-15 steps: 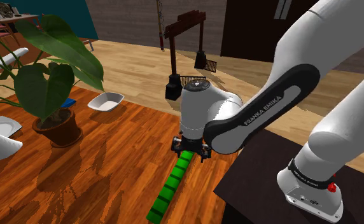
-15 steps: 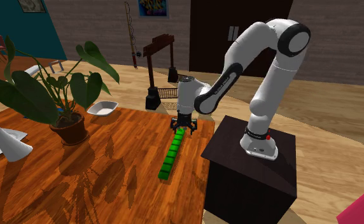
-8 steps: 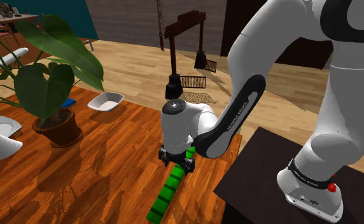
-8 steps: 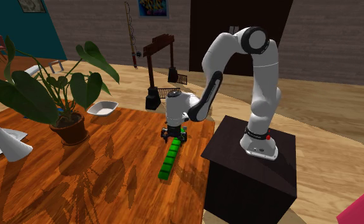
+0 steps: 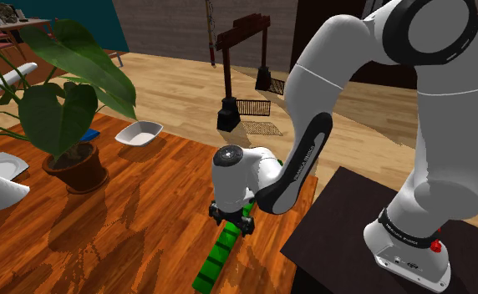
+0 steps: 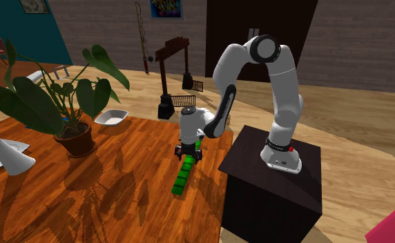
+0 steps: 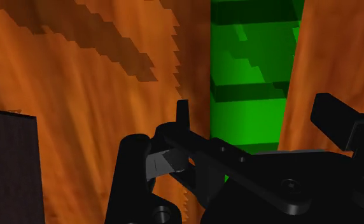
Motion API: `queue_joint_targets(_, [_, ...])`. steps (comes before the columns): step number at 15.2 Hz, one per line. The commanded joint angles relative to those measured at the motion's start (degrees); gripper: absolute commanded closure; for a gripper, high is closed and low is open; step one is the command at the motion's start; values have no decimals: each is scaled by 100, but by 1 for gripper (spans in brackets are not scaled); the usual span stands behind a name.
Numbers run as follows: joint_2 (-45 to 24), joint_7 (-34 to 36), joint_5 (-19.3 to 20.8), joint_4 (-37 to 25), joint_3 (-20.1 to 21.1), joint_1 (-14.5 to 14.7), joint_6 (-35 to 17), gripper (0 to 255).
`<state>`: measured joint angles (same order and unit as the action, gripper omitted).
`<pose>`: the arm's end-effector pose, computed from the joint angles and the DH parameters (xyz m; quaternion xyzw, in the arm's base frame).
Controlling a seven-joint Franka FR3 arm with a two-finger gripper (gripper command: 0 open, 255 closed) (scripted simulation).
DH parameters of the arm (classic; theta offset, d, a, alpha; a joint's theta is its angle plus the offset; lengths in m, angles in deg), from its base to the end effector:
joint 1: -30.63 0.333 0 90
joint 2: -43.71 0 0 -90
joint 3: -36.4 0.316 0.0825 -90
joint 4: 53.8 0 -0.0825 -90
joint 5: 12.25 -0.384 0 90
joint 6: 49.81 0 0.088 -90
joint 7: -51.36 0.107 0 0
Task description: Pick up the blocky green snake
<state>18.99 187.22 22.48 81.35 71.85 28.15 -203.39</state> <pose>0.4029 0.3019 0.1805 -0.7978 0.6026 -0.0120 0.0140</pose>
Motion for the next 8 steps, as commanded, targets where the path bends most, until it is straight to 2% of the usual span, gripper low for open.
queue_joint_targets(1, [-73, 58, 87, -28, -78, 59, -39, 0])
queue_joint_targets(2, [-67, 70, 92, -14, -80, 64, -48, 255])
queue_joint_targets(8, [-68, 67, 94, -14, -82, 62, -50, 255])
